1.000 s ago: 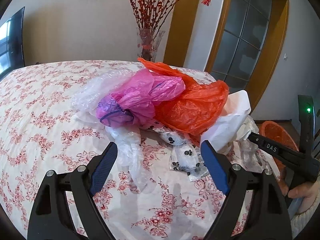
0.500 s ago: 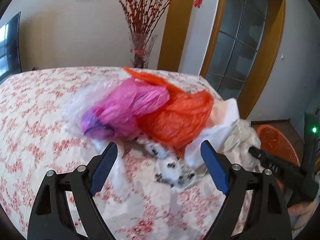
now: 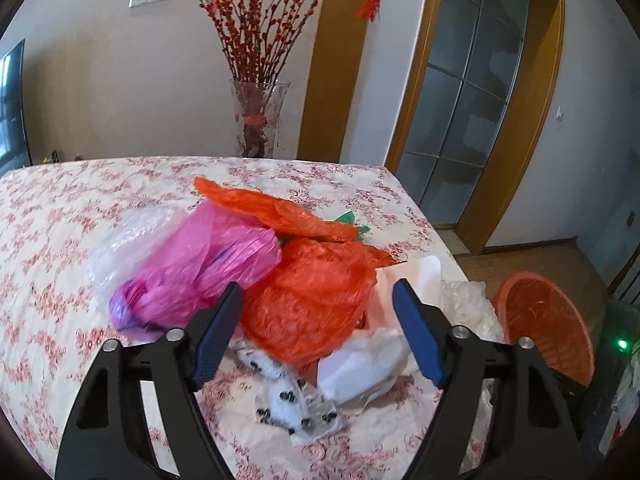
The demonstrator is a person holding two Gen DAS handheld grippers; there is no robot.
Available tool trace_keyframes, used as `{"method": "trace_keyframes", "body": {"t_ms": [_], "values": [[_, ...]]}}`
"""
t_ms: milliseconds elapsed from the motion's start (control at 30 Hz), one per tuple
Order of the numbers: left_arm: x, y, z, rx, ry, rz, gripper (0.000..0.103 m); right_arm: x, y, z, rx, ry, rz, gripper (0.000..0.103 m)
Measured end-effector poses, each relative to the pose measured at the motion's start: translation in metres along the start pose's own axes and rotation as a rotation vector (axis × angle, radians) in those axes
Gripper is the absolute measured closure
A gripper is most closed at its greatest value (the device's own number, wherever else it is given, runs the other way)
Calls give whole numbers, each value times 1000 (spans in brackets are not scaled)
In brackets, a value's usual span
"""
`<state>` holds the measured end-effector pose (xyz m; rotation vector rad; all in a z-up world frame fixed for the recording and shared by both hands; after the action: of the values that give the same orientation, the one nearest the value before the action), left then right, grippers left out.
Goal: Collect trash
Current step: 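Grasp the clear plastic bag with the right gripper while the left gripper grasps the orange bag, then carry both bags over the wastebasket and open both grippers to drop them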
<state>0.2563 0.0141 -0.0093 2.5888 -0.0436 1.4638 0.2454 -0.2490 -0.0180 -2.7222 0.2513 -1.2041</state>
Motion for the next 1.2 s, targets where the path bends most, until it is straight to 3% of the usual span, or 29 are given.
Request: {"method": "trace_keyframes", "body": {"t_ms": [167,300,333,567,1200], "values": [[-4,7,20,23,-46,27,52,0,0,0,-1,-1,-1,85],[-7,5,27,-14,-80,11,88,-1,2,-5,-2,1,3,85],[-7,4,25,-24,-80,6,92,0,3,-7,-2,4,5,85],[8,-1,-2,-78,-32,-7,97,7,6,-30,20,37,23,85],[53,13,-79,-110,93,-9,98,31,-5,-106,96,155,18,85]]}}
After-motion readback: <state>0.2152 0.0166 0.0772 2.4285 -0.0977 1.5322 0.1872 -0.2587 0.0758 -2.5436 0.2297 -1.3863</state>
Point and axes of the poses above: each gripper's, at about its wrist camera, not at the fingertips, and z roughly the way its jaws point, y to its right, x to its top, the point moved 1 cm from there along z, roughly the way its jaws point, and after that the axes turned 6 degrees about y, right-handed, at the moved point
